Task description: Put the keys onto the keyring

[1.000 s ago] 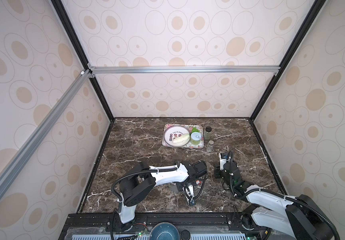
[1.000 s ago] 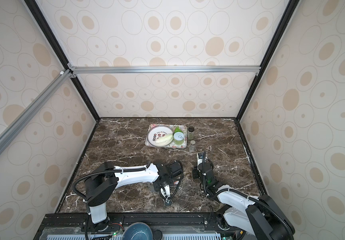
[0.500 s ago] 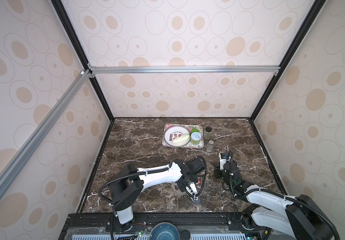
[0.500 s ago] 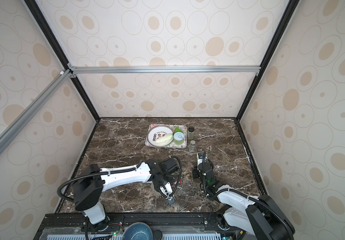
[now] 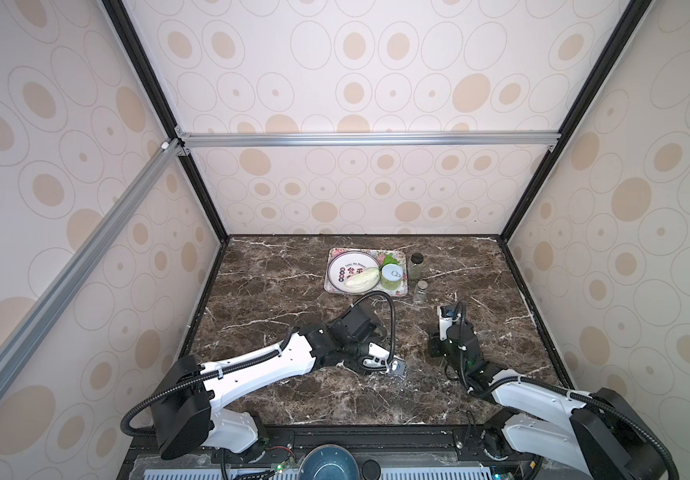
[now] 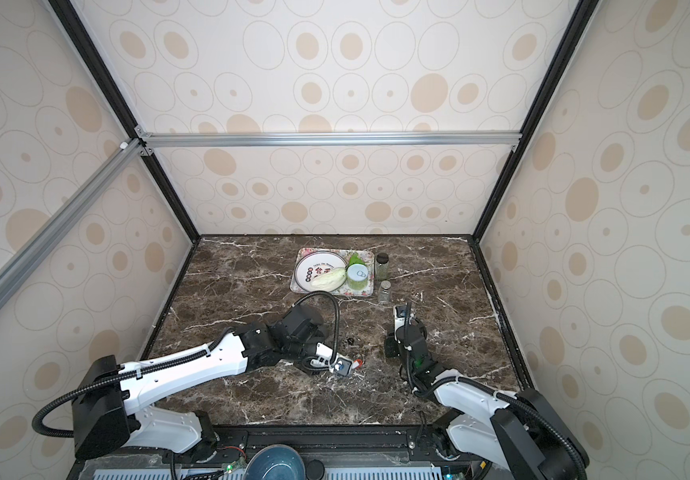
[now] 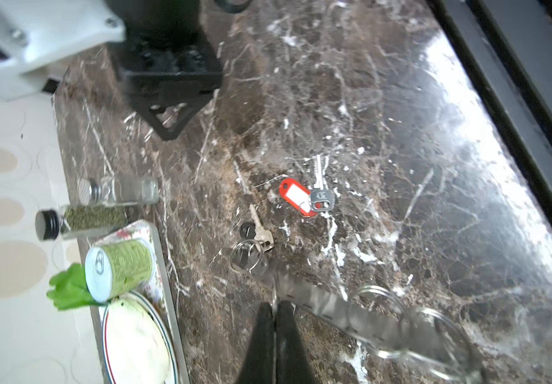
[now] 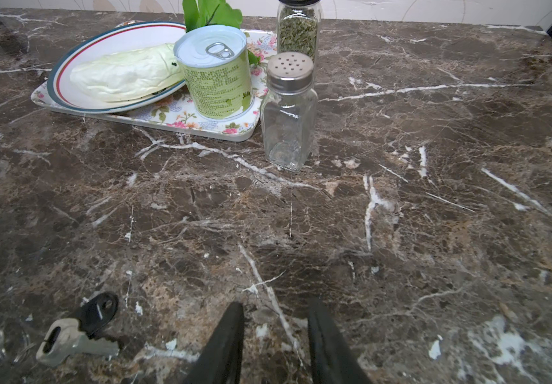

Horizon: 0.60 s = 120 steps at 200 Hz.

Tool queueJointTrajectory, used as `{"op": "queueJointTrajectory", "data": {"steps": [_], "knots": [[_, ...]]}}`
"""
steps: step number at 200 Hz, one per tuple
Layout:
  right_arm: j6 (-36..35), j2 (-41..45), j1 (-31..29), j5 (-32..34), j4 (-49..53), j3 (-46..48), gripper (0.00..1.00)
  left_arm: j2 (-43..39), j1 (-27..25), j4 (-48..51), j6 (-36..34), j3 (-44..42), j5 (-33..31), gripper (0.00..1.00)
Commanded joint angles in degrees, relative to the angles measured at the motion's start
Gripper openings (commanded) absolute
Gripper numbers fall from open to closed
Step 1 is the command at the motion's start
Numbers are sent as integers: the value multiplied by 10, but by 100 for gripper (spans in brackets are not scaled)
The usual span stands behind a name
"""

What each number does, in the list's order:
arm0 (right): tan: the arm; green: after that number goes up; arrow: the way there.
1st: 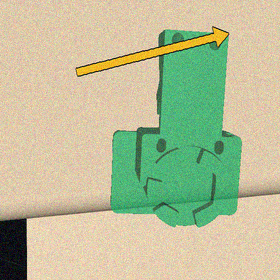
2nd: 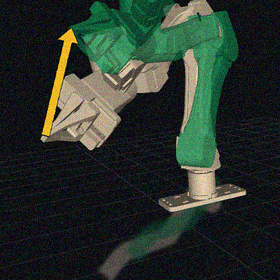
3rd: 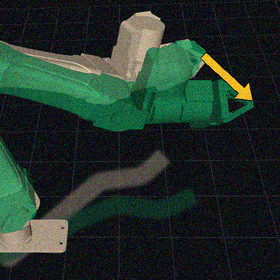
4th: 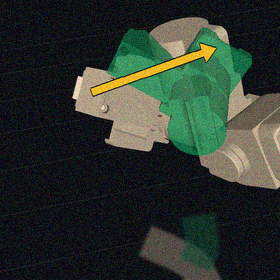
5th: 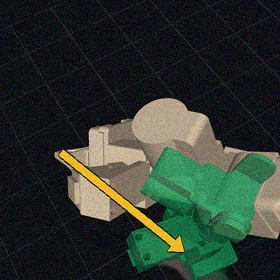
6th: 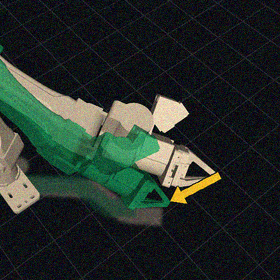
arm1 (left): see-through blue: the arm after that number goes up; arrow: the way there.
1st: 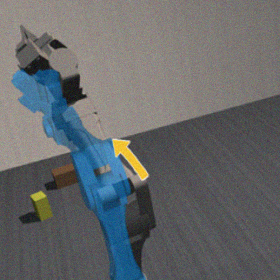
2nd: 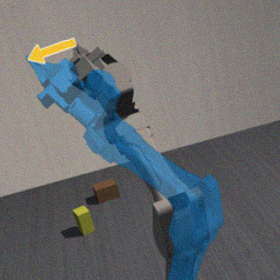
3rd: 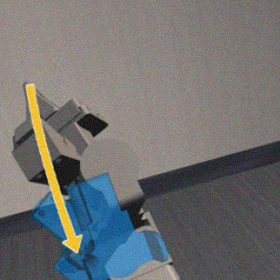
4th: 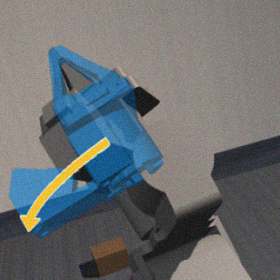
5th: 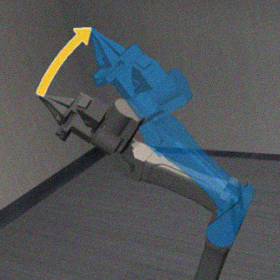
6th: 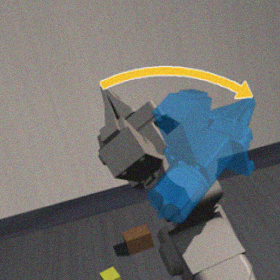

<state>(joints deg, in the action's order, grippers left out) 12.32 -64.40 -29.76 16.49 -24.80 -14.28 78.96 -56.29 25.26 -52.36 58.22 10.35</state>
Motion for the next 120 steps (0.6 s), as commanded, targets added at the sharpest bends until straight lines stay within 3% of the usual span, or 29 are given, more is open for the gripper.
{"op": "queueJointTrajectory", "data": {"steps": [1,52,90,120], "knots": [[-4,-5,3,1,2,-17,34,-7,9,-6,121,29,2,0],[-4,-9,4,1,6,-21,35,-47,48,-82,234,-10,7,0],[-4,-11,3,-1,9,-23,35,-62,113,-96,360,-2,40,0],[-4,-16,4,-1,12,-26,35,-75,126,-160,442,-22,45,0]]}}
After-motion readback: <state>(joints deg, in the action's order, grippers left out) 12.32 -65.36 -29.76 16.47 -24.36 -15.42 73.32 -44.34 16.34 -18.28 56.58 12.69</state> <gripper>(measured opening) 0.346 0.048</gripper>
